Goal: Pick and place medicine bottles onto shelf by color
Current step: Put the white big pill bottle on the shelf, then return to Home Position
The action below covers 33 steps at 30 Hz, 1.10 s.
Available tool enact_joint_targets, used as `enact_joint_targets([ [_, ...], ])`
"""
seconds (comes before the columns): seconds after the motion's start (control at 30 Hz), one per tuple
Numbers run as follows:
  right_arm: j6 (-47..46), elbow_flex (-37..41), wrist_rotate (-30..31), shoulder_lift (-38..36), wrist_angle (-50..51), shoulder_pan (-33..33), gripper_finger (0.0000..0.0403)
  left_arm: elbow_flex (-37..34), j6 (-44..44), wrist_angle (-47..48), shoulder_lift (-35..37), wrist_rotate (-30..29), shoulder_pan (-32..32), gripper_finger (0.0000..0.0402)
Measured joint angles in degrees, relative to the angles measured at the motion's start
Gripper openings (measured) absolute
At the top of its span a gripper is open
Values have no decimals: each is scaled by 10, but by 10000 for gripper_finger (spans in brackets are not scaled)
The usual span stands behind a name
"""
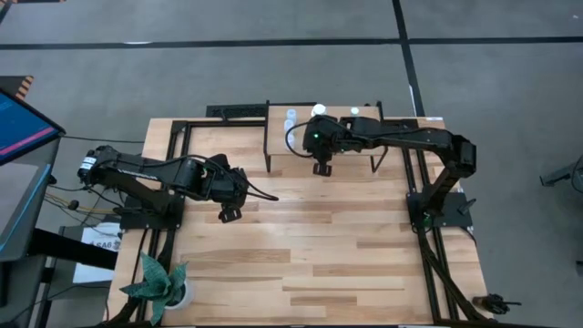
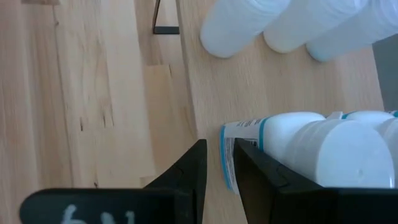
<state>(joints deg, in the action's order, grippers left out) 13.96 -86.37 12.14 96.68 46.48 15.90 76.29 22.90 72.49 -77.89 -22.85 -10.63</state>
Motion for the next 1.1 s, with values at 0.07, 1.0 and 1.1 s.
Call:
enact_joint_targets([
  [0.07, 0, 0, 0, 0, 0, 0, 101, 0, 0, 0, 0, 0, 0, 272],
  [1.0, -68, -111, -44, -76, 189, -95, 101, 0, -37, 16, 57, -20, -17, 272],
  [1.1, -108, -78, -46, -139, 207, -107, 101, 0, -9, 12, 104, -40, -40, 272],
])
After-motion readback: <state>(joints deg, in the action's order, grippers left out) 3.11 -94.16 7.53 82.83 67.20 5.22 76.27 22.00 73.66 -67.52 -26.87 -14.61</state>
